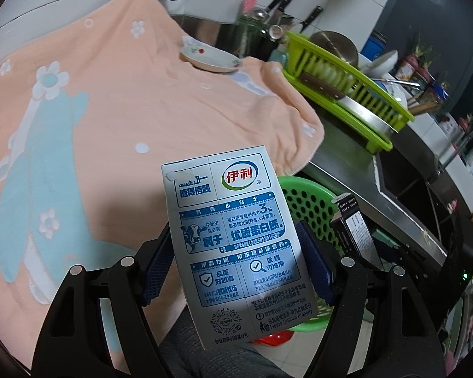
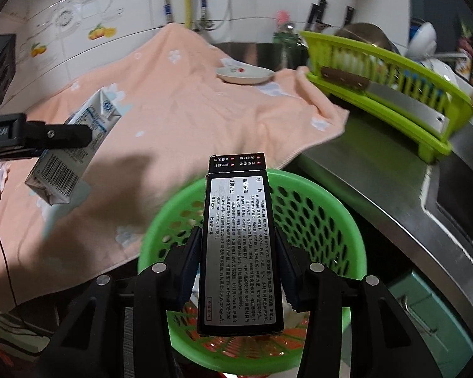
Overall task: Collect trash
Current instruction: 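Carry the milk carton and black box over the green basket with both tools, then open both tools to drop the carton and black box into the basket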
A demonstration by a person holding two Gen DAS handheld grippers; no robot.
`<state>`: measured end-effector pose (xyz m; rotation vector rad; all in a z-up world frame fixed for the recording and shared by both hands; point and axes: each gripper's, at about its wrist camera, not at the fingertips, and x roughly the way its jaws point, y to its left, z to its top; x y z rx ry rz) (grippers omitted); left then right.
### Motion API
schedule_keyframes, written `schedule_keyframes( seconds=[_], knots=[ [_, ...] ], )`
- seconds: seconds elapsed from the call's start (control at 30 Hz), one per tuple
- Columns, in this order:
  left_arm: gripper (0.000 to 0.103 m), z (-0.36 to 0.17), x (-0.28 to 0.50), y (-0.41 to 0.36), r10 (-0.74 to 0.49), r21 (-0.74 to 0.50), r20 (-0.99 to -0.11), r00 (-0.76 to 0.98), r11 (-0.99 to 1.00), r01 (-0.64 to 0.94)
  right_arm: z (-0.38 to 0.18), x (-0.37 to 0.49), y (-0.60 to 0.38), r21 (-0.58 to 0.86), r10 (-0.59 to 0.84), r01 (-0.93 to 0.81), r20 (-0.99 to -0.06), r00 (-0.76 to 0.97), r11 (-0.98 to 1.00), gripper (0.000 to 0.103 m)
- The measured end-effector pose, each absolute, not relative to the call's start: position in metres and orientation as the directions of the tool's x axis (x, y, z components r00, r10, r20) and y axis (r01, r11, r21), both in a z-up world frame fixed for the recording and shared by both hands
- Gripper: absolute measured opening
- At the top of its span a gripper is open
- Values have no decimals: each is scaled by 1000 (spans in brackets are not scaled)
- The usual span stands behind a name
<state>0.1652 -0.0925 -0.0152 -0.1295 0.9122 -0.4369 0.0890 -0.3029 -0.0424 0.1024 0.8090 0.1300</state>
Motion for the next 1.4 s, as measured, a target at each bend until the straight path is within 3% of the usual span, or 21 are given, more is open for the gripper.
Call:
schedule_keyframes(
  seconds=[0.47, 1.4],
  knots=[
    [73, -19, 161, -131, -457, -284, -746, 485, 877, 388, -54, 84, -334, 154, 97, 25, -730, 677, 988, 45],
    [74, -43, 157, -169, -478, -301, -786, 392, 850, 433, -42, 59, -355, 179, 79, 64, -691, 719, 982, 76]
  ],
)
